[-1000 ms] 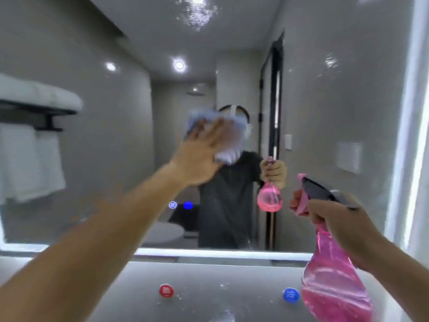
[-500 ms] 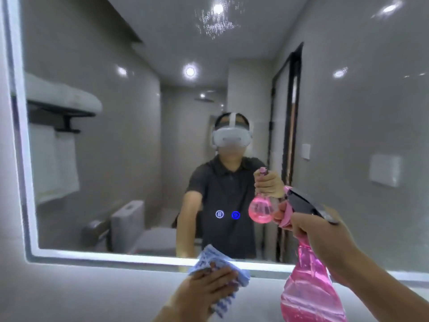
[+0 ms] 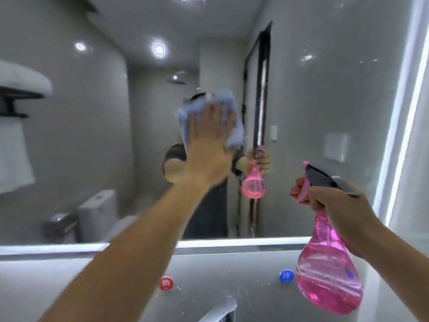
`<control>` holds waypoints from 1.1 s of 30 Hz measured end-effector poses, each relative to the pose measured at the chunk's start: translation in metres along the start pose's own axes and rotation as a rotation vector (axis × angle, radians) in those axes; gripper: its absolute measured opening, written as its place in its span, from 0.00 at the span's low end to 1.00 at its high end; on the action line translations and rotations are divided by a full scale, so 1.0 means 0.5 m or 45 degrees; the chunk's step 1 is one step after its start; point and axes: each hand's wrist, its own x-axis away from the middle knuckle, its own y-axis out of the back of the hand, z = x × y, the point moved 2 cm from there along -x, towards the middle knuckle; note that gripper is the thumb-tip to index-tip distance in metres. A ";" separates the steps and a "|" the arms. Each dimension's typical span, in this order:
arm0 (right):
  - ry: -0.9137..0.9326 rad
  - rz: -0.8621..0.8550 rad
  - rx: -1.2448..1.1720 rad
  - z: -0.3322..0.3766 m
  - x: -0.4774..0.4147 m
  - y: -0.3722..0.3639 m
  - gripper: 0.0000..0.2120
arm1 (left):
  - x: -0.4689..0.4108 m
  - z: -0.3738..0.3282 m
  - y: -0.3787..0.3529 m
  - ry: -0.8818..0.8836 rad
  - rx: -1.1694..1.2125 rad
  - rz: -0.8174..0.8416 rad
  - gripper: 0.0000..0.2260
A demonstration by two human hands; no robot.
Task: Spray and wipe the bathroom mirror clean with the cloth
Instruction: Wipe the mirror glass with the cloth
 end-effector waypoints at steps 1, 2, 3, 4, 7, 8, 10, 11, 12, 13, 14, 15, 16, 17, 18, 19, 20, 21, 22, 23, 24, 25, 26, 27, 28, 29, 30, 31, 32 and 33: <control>-0.021 -0.006 -0.012 -0.005 0.002 0.007 0.10 | 0.092 -0.053 -0.032 -0.180 0.051 0.055 0.30; -0.035 -0.015 -0.009 -0.013 0.005 0.014 0.09 | 0.196 -0.106 -0.059 -0.331 0.077 0.164 0.29; -0.065 -0.027 -0.021 -0.020 0.008 0.023 0.09 | 0.306 -0.145 -0.082 -0.520 -0.007 0.301 0.28; -0.094 -0.030 -0.020 -0.029 0.010 0.031 0.07 | 0.409 -0.176 -0.104 -0.680 -0.088 0.492 0.27; -0.097 -0.018 -0.003 -0.048 0.018 0.057 0.10 | 0.577 -0.182 -0.151 -0.690 -0.009 0.932 0.28; -0.106 -0.013 0.004 -0.052 0.019 0.067 0.10 | 0.565 -0.167 -0.138 -0.654 -0.135 0.995 0.27; -0.131 -0.022 -0.006 -0.061 0.014 0.087 0.11 | 0.499 -0.146 -0.105 -0.787 -0.188 0.907 0.26; -0.141 -0.030 -0.022 -0.063 0.010 0.096 0.11 | 0.456 -0.132 -0.084 -0.848 -0.164 0.800 0.27; -0.146 -0.041 -0.032 -0.065 0.005 0.106 0.11 | 0.398 -0.116 -0.060 -0.775 -0.107 0.644 0.28; -0.147 -0.058 -0.053 -0.066 -0.001 0.113 0.09 | 0.336 -0.095 -0.044 -0.671 -0.024 0.482 0.29; -0.162 -0.074 -0.047 -0.065 -0.006 0.115 0.08 | 0.271 -0.073 -0.037 -0.596 0.026 0.336 0.30; -0.173 -0.087 -0.040 -0.063 -0.011 0.115 0.09 | 0.202 -0.047 -0.031 -0.537 0.037 0.224 0.31; -0.172 -0.093 -0.027 -0.059 -0.017 0.118 0.11 | 0.129 -0.023 -0.023 -0.458 -0.009 0.119 0.32; -0.162 -0.106 -0.030 -0.058 -0.025 0.124 0.11 | 0.048 -0.002 -0.012 -0.352 -0.045 0.041 0.32; -0.159 -0.128 -0.032 -0.058 -0.033 0.132 0.11 | -0.039 0.009 0.005 -0.200 -0.062 -0.002 0.31; -0.153 -0.143 -0.042 -0.057 -0.039 0.142 0.11 | -0.122 0.013 0.021 -0.016 -0.021 -0.011 0.29; -0.155 -0.153 -0.055 -0.056 -0.044 0.152 0.10 | -0.193 0.008 0.037 0.188 0.026 0.010 0.28; -0.152 -0.162 -0.070 -0.057 -0.048 0.163 0.08 | -0.245 -0.013 0.044 0.329 0.053 0.024 0.27; -0.152 -0.166 -0.074 -0.059 -0.051 0.176 0.06 | -0.277 -0.050 0.041 0.363 0.036 0.012 0.27; -0.149 -0.164 -0.081 -0.063 -0.055 0.188 0.06 | -0.282 -0.099 0.025 0.281 0.015 -0.014 0.27; -0.145 -0.162 -0.086 -0.068 -0.058 0.200 0.09 | -0.259 -0.152 -0.003 0.112 -0.018 -0.054 0.27; -0.136 -0.158 -0.102 -0.073 -0.061 0.212 0.11 | -0.203 -0.209 -0.040 -0.101 -0.054 -0.075 0.28; -0.128 -0.152 -0.123 -0.077 -0.064 0.222 0.11 | -0.119 -0.262 -0.079 -0.314 -0.065 -0.052 0.28; -0.122 -0.145 -0.135 -0.080 -0.065 0.233 0.10 | -0.008 -0.307 -0.113 -0.529 -0.054 -0.008 0.27; -0.125 -0.144 -0.157 -0.084 -0.068 0.243 0.09 | 0.097 -0.339 -0.126 -0.736 -0.034 0.104 0.26; -0.135 -0.149 -0.180 -0.088 -0.072 0.251 0.08 | 0.201 -0.358 -0.130 -0.937 -0.050 0.223 0.25; -0.145 -0.146 -0.189 -0.089 -0.073 0.258 0.08 | 0.288 -0.358 -0.136 -1.158 -0.095 0.325 0.22; -0.151 -0.134 -0.185 -0.090 -0.073 0.263 0.08 | 0.338 -0.355 -0.133 -1.253 -0.090 0.468 0.20; -0.156 -0.120 -0.176 -0.088 -0.072 0.267 0.08 | 0.340 -0.344 -0.121 -1.283 -0.108 0.560 0.19; -0.161 -0.106 -0.158 -0.085 -0.073 0.269 0.08 | 0.310 -0.327 -0.103 -1.137 -0.009 0.597 0.21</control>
